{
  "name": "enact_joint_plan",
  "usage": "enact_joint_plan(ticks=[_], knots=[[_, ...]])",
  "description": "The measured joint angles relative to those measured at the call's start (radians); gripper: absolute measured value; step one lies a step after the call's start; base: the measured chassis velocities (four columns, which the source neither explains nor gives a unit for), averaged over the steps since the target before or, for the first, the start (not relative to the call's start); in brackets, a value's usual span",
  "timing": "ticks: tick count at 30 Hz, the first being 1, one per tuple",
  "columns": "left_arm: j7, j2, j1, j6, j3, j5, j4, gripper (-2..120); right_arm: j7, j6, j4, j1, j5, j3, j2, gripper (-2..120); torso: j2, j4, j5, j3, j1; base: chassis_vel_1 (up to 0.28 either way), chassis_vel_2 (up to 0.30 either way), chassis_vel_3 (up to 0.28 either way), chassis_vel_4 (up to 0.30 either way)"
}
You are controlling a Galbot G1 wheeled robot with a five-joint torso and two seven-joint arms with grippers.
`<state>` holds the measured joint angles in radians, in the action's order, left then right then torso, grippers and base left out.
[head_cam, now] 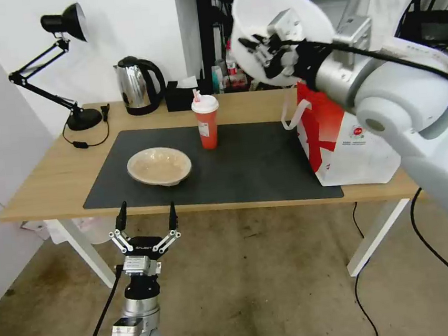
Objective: Pick up the trash from the table and place it into the takeout bag.
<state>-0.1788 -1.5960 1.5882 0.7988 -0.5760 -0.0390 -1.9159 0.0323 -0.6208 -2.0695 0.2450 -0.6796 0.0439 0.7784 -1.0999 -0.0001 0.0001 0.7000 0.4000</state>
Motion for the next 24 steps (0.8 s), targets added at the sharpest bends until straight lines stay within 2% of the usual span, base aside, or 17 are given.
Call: enact_joint_plan(ticks=[15, 24], knots=[[0.000, 0.000, 0.009, 0.000, -0.002, 0.001, -0.004, 100, 0.026, 0.042, 0.051, 0.110, 0.003, 0.147, -0.047, 0, 0.000, 0.0000, -0.0001, 0.000, 0.000, 0.000, 0.000, 0.000, 0.000], [0.000, 0.000, 0.014, 0.000, -0.004, 0.002, -0.007, 100, 0.040, 0.070, 0.093, 0.165, 0.025, 0.194, -0.050, 0, 0.000, 0.0001, 0.0000, 0.000, 0.000, 0.000, 0.000, 0.000, 0.000]])
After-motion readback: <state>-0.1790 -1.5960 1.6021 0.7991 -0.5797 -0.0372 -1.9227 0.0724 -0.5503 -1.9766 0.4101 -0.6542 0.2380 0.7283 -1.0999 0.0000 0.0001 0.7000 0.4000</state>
